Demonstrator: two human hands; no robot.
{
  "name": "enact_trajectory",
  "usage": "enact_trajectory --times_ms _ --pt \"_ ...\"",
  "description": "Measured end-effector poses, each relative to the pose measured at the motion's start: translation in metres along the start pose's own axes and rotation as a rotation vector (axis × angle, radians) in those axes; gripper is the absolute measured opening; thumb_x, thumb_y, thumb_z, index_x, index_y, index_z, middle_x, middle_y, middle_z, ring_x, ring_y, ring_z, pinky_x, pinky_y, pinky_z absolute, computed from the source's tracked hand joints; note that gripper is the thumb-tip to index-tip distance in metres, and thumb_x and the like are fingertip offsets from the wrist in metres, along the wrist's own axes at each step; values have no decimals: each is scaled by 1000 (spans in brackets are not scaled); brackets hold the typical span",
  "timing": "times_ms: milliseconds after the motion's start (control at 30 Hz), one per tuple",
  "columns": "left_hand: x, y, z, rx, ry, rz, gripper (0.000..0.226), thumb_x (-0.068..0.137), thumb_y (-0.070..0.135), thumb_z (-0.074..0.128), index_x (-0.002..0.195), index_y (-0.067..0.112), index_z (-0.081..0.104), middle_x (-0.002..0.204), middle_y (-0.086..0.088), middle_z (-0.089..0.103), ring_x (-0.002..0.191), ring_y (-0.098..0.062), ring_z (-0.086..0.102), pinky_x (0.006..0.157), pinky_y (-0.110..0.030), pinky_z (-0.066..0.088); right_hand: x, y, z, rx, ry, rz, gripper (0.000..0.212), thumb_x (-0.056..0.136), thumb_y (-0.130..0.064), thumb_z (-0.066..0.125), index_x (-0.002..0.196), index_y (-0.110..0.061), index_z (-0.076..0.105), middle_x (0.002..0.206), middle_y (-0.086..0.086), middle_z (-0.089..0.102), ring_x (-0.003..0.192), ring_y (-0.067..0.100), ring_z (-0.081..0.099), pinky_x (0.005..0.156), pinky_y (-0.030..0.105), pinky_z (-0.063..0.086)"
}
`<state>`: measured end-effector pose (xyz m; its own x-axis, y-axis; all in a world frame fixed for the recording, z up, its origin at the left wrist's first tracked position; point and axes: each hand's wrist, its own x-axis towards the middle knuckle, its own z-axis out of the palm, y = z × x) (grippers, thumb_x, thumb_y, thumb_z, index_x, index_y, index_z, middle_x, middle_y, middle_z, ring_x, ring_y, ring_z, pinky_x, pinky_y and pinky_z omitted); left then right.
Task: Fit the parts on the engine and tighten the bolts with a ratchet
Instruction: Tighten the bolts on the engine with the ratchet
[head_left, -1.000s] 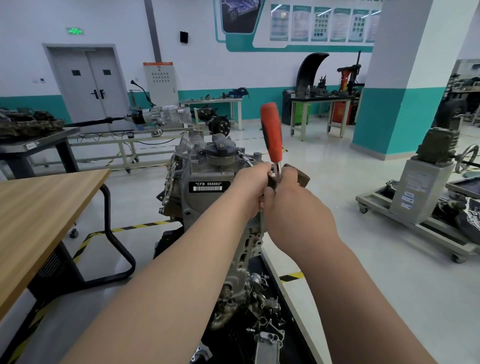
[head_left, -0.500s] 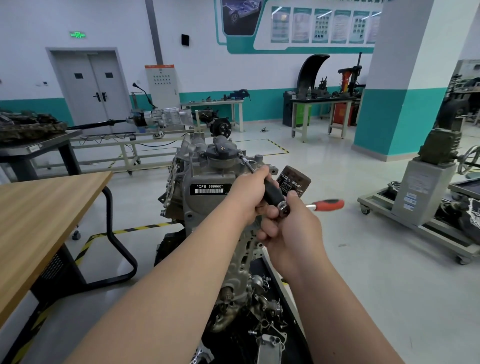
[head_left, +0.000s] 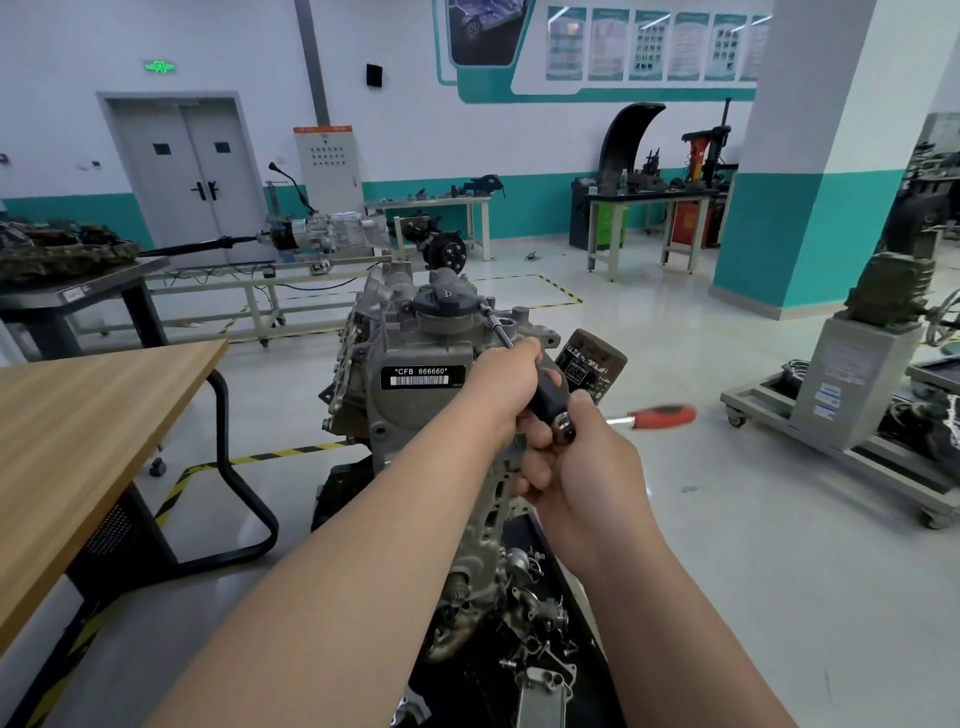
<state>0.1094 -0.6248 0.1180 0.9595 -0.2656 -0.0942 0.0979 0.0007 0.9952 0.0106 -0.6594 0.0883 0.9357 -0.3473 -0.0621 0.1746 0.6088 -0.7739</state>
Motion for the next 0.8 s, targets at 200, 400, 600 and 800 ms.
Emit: enact_trajectory --times_ms 200,400,600,800 --pt "-1 12 5 -30 20 -107 25 86 14 46 61 16 49 61 -1 58 56 -18 51 40 -15 26 1 -27 1 -835 76 -264 31 101 -37 37 109 -11 54 72 2 58 54 20 51 59 35 44" --pt "-10 20 5 -58 -65 -123 29 81 12 58 52 15 57 36 4 43 39 -12 32 46 -21 25 -7 -40 10 -1787 118 -564 28 103 -34 33 124 -16 29 67 -4 48 53 15 44 45 28 27" --pt "-8 18 -6 -89 -53 -134 41 93 21 53 52 18 55 47 1 46 53 -17 37 54 -26 29 -7 -35 16 -1616 43 -547 14 102 -34 33 106 -21 29 70 -8 46 58 7 43 48 30 27" --pt "-7 9 -16 -193 -141 -113 39 100 43 44 70 20 55 69 2 67 46 -10 30 45 -22 21 -1 -24 18 -891 94 -326 28 100 -36 39 114 -14 48 80 3 62 65 20 57 60 32 44"
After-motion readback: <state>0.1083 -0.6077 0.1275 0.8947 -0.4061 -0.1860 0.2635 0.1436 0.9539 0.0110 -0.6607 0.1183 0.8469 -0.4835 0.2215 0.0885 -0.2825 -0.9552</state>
